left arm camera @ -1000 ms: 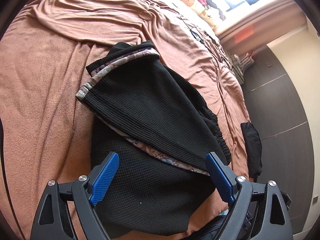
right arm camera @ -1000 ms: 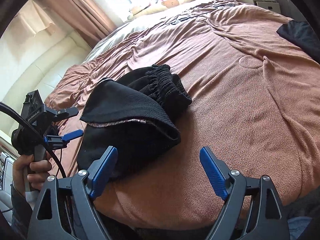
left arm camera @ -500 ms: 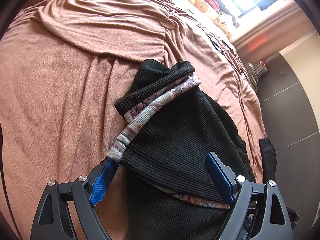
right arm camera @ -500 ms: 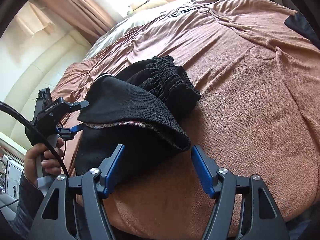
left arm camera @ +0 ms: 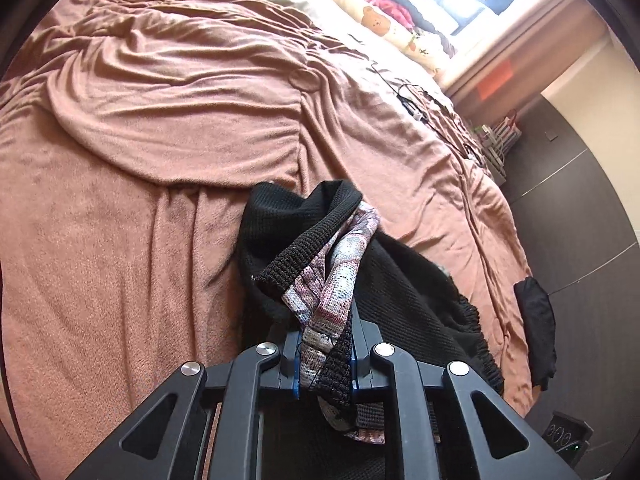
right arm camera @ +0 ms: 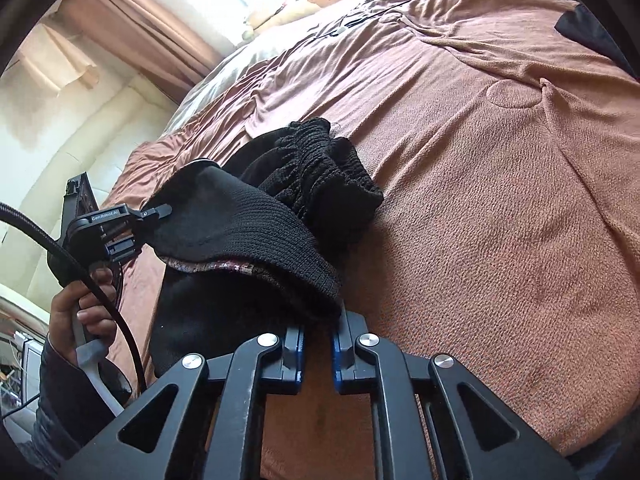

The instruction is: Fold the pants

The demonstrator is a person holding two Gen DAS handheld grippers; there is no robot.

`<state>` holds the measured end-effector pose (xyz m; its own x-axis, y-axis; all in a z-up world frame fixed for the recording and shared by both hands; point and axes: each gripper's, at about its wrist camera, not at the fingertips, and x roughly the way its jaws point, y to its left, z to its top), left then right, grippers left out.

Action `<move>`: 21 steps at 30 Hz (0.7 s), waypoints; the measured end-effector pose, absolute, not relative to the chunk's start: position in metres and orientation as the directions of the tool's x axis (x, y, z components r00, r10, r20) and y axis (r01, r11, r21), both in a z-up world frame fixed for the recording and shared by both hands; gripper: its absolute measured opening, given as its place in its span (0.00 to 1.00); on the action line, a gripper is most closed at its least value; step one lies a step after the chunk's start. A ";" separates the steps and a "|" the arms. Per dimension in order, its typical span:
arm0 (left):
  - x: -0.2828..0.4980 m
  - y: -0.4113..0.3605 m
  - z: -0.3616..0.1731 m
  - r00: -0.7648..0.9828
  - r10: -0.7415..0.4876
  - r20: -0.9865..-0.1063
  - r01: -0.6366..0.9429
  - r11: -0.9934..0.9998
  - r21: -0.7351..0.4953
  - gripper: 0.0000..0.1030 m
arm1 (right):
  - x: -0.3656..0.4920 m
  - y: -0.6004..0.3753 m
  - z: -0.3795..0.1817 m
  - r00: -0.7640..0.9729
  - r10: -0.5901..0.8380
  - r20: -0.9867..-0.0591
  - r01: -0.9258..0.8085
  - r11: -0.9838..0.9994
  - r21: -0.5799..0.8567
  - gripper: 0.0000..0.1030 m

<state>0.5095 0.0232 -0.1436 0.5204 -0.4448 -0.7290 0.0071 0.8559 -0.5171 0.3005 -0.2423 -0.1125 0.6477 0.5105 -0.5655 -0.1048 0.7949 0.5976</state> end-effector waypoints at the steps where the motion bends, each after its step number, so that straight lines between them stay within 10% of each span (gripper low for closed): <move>1: 0.512 0.021 -0.138 0.526 -0.449 -0.722 0.017 0.855 -0.519 0.16 | 0.300 -0.244 -0.112 0.650 0.514 -0.560 -0.106 0.791 0.603 0.06; 21: 0.601 -0.064 -0.087 0.513 -0.461 -0.724 0.122 0.874 -0.470 0.14 | 0.291 -0.254 -0.114 0.634 0.571 -0.521 -0.112 0.735 0.669 0.03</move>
